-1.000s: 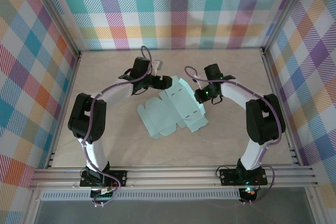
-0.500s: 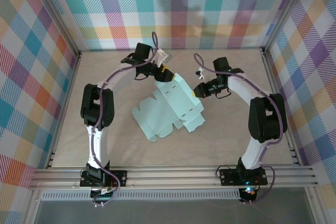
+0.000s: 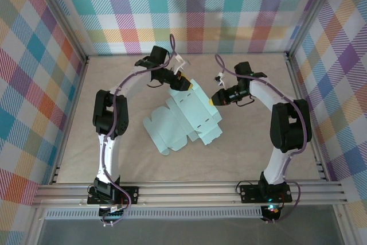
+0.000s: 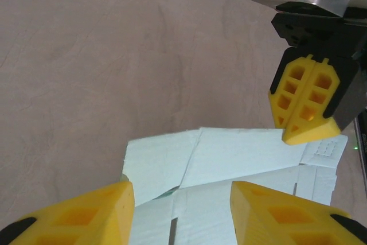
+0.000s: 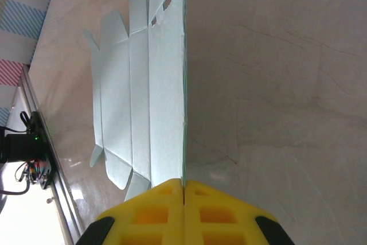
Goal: Fold the paper box
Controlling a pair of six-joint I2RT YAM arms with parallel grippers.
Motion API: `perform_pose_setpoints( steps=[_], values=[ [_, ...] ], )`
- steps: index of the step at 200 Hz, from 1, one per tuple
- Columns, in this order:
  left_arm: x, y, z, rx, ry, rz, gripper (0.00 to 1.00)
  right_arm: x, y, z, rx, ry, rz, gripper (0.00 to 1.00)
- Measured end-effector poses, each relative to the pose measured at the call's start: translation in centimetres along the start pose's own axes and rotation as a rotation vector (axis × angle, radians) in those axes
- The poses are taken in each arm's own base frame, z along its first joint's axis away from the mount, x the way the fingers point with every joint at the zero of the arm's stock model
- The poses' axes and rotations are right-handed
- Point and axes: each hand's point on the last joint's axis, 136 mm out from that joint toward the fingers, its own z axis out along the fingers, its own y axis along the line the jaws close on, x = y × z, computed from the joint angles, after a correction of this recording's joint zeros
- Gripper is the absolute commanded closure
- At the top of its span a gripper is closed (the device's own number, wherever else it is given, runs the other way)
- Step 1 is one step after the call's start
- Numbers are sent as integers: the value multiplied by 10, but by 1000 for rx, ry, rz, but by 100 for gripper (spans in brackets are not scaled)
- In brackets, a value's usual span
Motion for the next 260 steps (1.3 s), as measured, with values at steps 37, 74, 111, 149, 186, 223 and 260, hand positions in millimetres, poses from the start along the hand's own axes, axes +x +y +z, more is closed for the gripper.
perform_pose_setpoints(
  steps=[37,74,111,149,186,223,260],
  values=[
    [2,6,3,-1,3,-13,52,5,3,0,-17,15,1,100],
    [2,12,-3,-13,-6,-30,52,7,4,0,-20,25,3,100],
    [2,14,-6,-8,-13,-45,57,8,4,0,-20,26,5,100],
    [-3,7,-7,24,-26,-41,68,8,4,0,-24,26,5,100],
    [-13,1,-9,60,-41,-30,71,8,5,0,-28,26,6,100],
    [-8,0,-5,80,-29,-34,65,7,7,0,-38,23,6,100],
    [1,4,3,86,-10,-52,64,7,8,0,-46,23,8,100]
  ],
)
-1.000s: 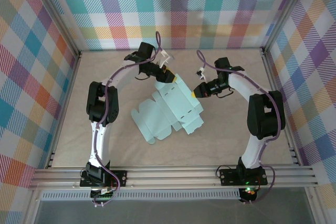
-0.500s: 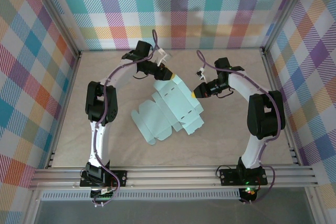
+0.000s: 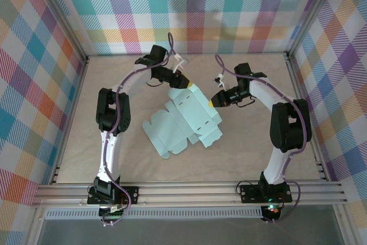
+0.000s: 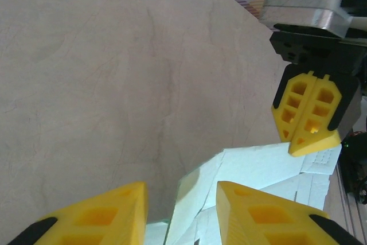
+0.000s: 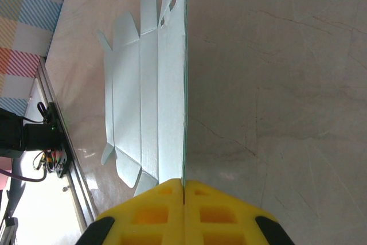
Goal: Fold the paper box
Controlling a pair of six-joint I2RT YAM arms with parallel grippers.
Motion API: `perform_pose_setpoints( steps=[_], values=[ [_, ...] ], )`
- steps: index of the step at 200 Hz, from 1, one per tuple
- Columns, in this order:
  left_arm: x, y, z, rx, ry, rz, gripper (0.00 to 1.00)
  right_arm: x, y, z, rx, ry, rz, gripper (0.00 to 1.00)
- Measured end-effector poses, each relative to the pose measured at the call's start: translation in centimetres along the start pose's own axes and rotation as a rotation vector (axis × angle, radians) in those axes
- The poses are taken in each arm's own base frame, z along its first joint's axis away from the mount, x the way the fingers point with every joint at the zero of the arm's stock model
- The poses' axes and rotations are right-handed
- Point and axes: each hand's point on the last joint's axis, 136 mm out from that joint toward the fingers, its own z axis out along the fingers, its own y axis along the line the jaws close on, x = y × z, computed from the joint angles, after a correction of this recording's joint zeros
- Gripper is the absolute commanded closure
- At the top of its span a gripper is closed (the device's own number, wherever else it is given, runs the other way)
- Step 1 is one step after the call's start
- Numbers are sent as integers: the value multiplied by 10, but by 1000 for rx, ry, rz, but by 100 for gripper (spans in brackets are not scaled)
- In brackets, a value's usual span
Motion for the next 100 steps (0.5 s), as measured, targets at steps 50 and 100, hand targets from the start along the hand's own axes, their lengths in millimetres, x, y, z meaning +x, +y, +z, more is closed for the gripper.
perform_pose_setpoints(
  steps=[50,100],
  values=[
    [5,2,4,8,13,-12,86,0,1,0,-3,0,1,100],
    [7,-6,4,47,16,-7,100,0,0,0,-2,-1,5,100]
  ],
)
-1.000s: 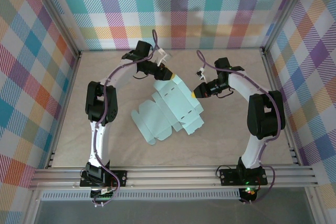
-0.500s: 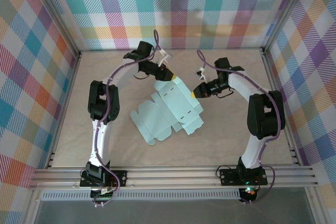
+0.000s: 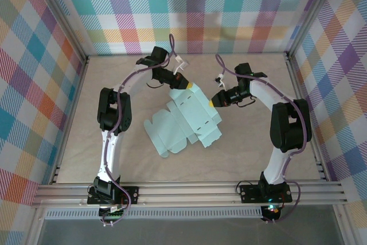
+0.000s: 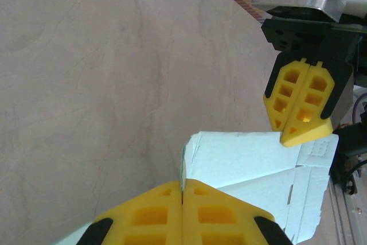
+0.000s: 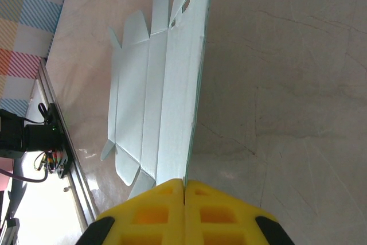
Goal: Fold the paper box
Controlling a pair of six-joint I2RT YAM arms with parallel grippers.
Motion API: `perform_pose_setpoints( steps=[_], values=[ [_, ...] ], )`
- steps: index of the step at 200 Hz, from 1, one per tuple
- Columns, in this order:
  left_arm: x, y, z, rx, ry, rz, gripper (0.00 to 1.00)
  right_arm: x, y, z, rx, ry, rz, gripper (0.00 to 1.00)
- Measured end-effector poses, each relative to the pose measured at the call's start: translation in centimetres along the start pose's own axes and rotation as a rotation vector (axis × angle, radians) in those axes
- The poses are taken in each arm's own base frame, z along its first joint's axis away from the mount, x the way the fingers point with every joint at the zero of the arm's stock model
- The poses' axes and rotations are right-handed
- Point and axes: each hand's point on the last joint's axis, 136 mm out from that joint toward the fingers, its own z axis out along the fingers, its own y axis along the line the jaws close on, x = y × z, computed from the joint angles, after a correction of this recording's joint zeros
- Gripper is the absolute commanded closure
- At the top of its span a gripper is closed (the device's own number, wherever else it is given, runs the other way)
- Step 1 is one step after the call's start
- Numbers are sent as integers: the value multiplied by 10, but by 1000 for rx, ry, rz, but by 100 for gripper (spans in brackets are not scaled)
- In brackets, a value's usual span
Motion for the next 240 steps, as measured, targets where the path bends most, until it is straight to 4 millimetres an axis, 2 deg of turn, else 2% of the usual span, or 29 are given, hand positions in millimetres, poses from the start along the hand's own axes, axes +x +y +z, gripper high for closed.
perform_pose_setpoints(
  steps=[45,93,125,172,202,240],
  values=[
    [7,-2,4,-18,23,15,100,1,0,0,-1,5,21,100],
    [30,-14,25,-228,93,127,100,3,-1,0,7,11,89,100],
    [26,-18,43,-433,111,229,98,2,-5,-1,22,7,125,100],
    [21,-12,61,-708,100,256,97,-4,-13,-2,45,-21,162,100],
    [24,-11,66,-866,96,281,96,-6,-17,0,46,-24,192,100],
    [18,-11,60,-1006,81,312,95,-9,-19,0,46,-36,194,100]
  ],
)
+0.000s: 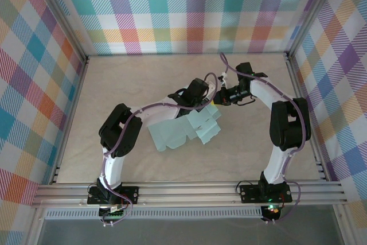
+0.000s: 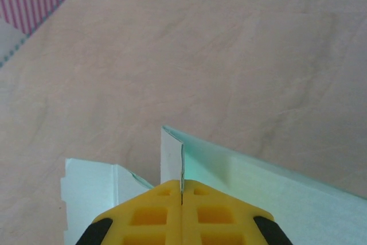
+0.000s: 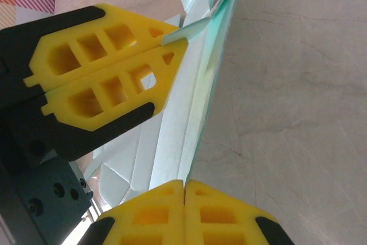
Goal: Fold the paper box
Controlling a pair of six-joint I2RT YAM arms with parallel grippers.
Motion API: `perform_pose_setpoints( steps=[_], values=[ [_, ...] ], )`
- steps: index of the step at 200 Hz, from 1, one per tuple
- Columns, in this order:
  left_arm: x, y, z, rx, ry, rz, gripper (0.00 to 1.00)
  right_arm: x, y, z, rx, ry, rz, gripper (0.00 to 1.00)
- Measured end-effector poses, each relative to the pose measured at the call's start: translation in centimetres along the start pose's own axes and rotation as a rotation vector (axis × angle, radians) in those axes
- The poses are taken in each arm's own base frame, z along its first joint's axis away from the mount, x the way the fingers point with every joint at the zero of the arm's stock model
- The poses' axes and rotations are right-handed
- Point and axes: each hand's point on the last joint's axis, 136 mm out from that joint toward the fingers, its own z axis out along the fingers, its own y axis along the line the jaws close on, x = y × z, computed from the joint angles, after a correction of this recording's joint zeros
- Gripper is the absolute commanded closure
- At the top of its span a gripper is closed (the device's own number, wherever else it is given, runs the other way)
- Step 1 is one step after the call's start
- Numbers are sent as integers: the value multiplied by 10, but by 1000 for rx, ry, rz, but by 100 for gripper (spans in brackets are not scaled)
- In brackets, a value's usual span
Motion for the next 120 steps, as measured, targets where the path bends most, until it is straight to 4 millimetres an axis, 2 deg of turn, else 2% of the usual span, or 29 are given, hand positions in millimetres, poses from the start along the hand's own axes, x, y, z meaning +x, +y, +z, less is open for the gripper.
perform_pose_setpoints(
  steps=[39,82,120],
  values=[
    [-4,6,0,-41,-17,-11,92,-4,0,0,0,-15,-11,100],
    [1,-1,1,96,-34,-132,61,-4,-2,-1,9,-14,-15,100],
    [-7,29,-17,196,-88,-287,39,-3,-5,-2,12,-15,-27,100]
  ],
)
